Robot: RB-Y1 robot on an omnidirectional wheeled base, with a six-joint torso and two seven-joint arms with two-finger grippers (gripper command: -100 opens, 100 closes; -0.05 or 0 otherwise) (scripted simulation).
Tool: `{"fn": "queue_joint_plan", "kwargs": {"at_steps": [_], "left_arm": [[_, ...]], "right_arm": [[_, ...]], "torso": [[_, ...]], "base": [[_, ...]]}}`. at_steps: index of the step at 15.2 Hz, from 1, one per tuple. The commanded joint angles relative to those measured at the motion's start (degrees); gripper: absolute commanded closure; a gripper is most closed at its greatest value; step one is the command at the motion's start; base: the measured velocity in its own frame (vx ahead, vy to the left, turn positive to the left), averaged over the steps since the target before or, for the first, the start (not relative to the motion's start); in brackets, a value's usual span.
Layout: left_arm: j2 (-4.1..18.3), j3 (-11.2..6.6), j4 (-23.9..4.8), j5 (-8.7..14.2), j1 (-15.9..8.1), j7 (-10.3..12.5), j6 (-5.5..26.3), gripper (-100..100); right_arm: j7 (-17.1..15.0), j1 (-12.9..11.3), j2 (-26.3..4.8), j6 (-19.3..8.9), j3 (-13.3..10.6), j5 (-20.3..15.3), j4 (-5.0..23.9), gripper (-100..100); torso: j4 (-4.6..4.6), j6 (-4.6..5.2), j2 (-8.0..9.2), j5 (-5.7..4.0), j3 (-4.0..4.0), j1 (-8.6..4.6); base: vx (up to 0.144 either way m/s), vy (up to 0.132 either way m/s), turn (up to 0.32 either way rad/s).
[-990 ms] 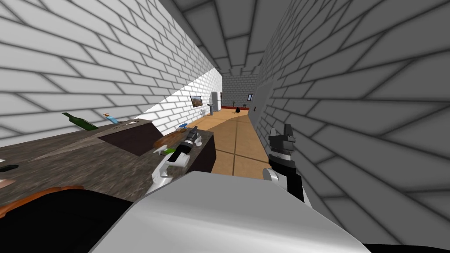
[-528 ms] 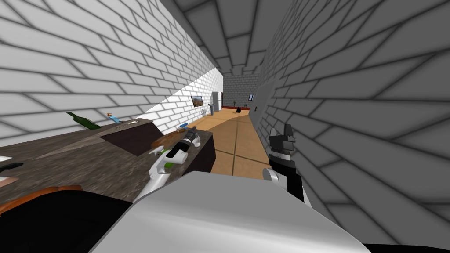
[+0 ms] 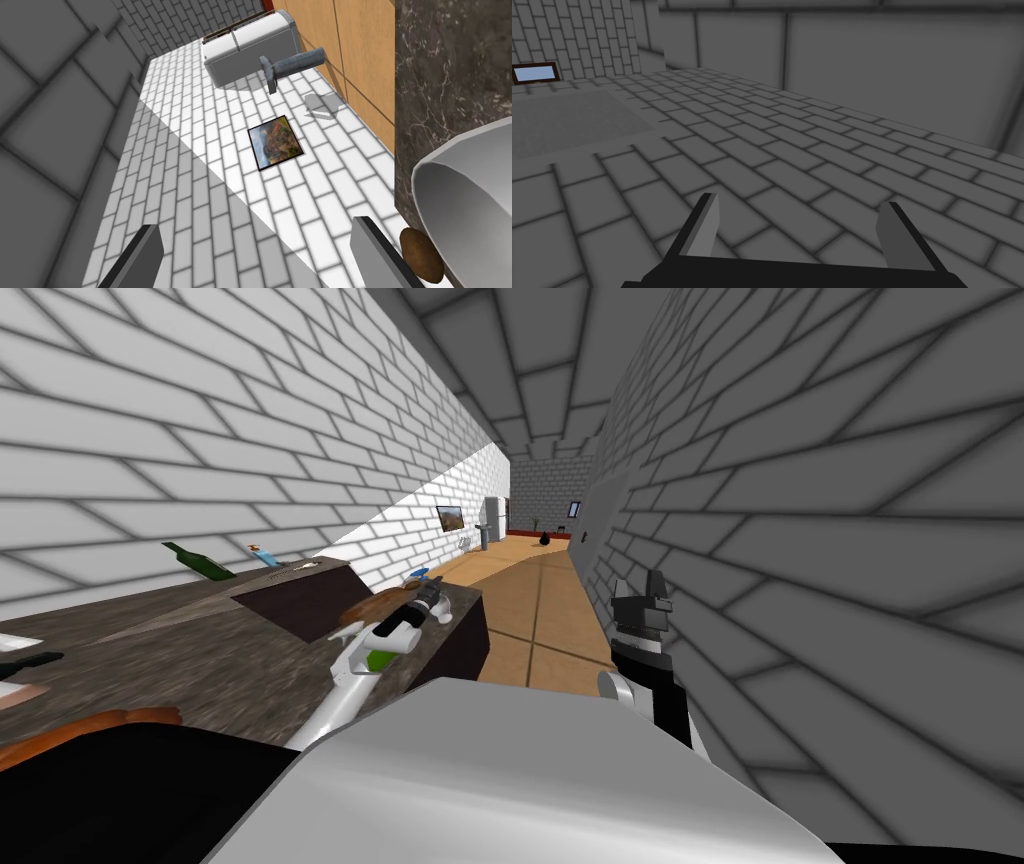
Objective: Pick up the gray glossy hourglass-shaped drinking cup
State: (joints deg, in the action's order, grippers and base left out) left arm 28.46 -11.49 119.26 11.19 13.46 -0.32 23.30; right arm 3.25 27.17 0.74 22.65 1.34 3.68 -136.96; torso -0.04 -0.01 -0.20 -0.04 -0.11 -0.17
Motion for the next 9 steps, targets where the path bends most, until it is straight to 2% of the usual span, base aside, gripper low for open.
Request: {"fn": "queue_joint_plan", "kwargs": {"at_steps": [1,3,4,6,7,9], "left_arm": [[1.09,-0.85,-0.28,1.15,-0.54,-0.62,2.86,-100],[1.09,-0.85,-0.28,1.15,-0.54,-0.62,3.9,-100],[2.8,-2.09,-0.91,2.94,-1.46,-1.47,5.98,-100],[2.8,-2.09,-0.91,2.94,-1.46,-1.47,8.0,-100],[4.47,-3.34,-1.54,4.77,-2.34,-2.33,9.41,-100],[4.47,-3.34,-1.54,4.77,-2.34,-2.33,11.87,-100]], "right_arm": [[0.0,0.0,0.0,0.0,0.0,0.0,0.0,0],[0.0,0.0,0.0,0.0,0.0,0.0,0.0,0],[0.0,0.0,0.0,0.0,0.0,0.0,0.0,0],[0.0,0.0,0.0,0.0,0.0,0.0,0.0,0],[0.0,0.0,0.0,0.0,0.0,0.0,0.0,0],[0.0,0.0,0.0,0.0,0.0,0.0,0.0,0]], "torso": [[0.0,0.0,0.0,0.0,0.0,0.0],[-0.01,0.01,-0.01,0.0,-0.01,0.0],[0.0,0.01,0.03,0.01,0.01,0.04],[0.0,0.0,0.01,0.0,0.0,-0.01],[0.0,0.01,0.01,0.0,0.0,-0.02],[-0.01,0.0,-0.04,-0.02,-0.02,-0.09]], "base": [[0.053,-0.057,0.051],[0.03,-0.037,0.016],[0.034,-0.041,0.037],[0.04,-0.057,0.039],[0.046,-0.068,0.047],[0.05,-0.069,0.034]]}}
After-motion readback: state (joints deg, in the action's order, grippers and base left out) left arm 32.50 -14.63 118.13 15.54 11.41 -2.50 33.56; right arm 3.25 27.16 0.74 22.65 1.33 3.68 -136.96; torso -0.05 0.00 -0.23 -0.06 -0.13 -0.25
